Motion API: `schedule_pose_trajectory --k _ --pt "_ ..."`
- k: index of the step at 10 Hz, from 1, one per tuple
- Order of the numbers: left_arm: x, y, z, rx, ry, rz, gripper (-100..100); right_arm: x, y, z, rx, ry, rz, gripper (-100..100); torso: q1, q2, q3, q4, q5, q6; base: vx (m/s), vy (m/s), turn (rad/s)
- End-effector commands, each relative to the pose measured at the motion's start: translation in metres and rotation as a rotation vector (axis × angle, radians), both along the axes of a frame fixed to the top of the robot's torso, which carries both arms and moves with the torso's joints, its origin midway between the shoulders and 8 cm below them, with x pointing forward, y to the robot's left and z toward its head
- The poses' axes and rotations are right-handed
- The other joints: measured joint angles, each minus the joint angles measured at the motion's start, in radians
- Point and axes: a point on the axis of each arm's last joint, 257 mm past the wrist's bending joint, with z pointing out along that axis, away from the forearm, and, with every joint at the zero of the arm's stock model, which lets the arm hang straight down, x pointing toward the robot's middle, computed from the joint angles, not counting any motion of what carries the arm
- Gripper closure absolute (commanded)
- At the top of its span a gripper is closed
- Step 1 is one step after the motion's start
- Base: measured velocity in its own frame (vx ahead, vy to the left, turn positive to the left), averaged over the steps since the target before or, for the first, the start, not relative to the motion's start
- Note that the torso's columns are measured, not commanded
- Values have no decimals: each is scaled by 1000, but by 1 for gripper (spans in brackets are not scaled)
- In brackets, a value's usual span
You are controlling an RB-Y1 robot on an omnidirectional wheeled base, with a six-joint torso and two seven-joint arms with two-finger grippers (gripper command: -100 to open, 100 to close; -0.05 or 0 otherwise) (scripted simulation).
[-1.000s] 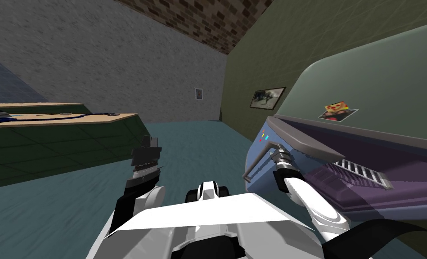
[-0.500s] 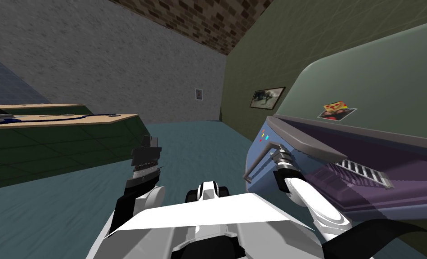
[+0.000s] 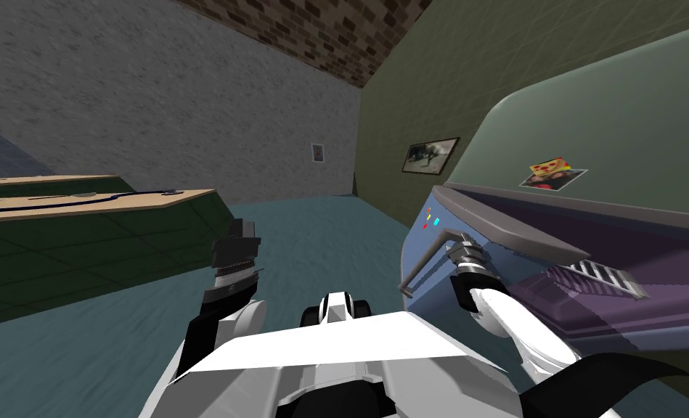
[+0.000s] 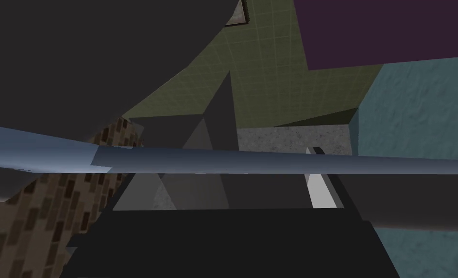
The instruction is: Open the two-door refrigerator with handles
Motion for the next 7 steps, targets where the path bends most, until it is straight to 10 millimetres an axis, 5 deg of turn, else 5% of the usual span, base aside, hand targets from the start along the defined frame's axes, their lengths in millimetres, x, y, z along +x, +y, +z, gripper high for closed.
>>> schedule_pose_trajectory --k 1,2,3,7 --pt "0 0 0 0 0 0 0 -24 -31 -3 25 14 -60 100 -5 -3 -2 0 -1 0 239 224 -130" --pt "0 0 0 0 0 0 0 -24 -31 -3 25 14 -60 100 -4 -3 -2 -1 -2 1 220 191 -60" --pt "0 0 0 0 0 0 0 -23 -38 23 -1 -1 -47 -100 -7 -2 -1 -1 -3 -1 131 136 -104" --pt "0 0 0 0 0 0 0 -28 -49 56 -17 -3 -21 -100 11 13 5 9 13 2 43 50 -84"
